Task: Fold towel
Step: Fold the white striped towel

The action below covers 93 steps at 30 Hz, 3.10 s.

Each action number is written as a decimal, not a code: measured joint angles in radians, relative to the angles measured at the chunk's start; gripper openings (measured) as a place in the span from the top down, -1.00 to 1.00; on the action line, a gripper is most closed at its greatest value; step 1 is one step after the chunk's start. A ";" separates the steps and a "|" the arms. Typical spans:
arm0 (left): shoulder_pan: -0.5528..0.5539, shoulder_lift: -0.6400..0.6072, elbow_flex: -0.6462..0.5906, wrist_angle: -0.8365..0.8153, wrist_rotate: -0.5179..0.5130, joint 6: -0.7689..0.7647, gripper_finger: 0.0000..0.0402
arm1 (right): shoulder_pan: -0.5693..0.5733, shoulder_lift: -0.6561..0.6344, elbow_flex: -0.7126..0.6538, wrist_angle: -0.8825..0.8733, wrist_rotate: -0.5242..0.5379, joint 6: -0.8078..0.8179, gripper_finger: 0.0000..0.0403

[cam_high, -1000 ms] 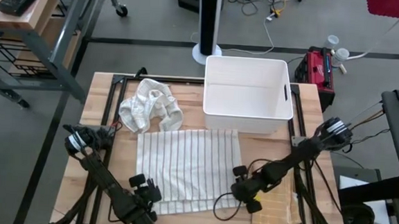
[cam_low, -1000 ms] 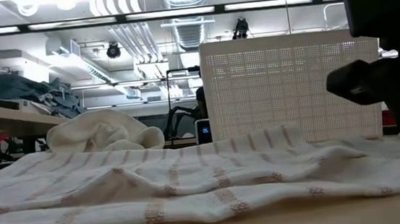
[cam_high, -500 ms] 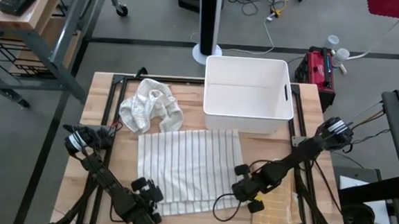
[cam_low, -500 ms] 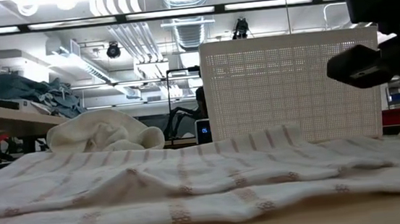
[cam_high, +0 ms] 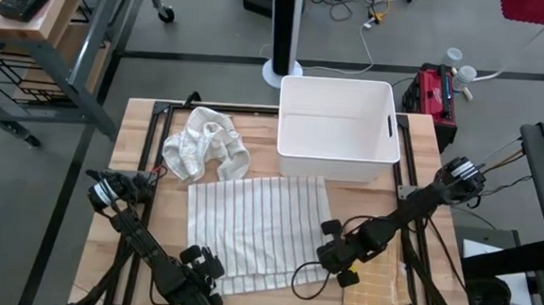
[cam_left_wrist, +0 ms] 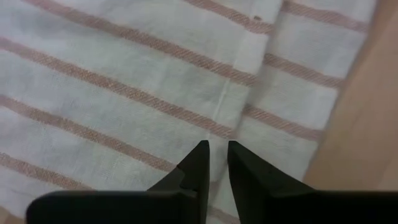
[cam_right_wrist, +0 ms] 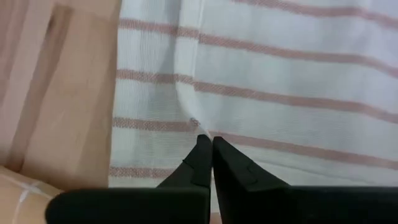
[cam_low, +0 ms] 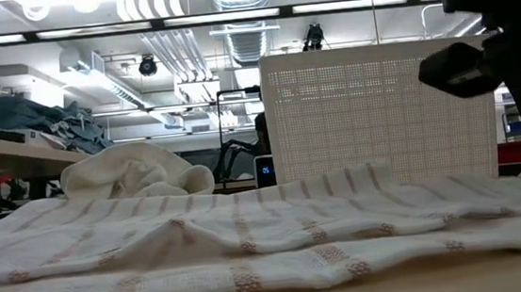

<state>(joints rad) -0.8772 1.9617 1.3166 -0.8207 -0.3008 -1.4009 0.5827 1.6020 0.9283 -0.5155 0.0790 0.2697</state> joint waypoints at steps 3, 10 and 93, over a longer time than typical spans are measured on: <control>0.000 0.000 0.012 -0.022 0.000 0.022 0.69 | 0.000 -0.041 0.000 -0.013 0.004 0.008 1.00; -0.001 0.000 -0.010 -0.043 0.005 0.058 0.63 | 0.000 -0.134 0.001 -0.032 0.024 0.021 1.00; -0.005 0.001 0.020 -0.098 0.133 0.185 0.28 | -0.014 -0.161 0.000 -0.079 0.053 -0.001 1.00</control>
<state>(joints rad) -0.8817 1.9629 1.3369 -0.9184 -0.1674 -1.2159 0.5690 1.4414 0.9287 -0.5945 0.1323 0.2691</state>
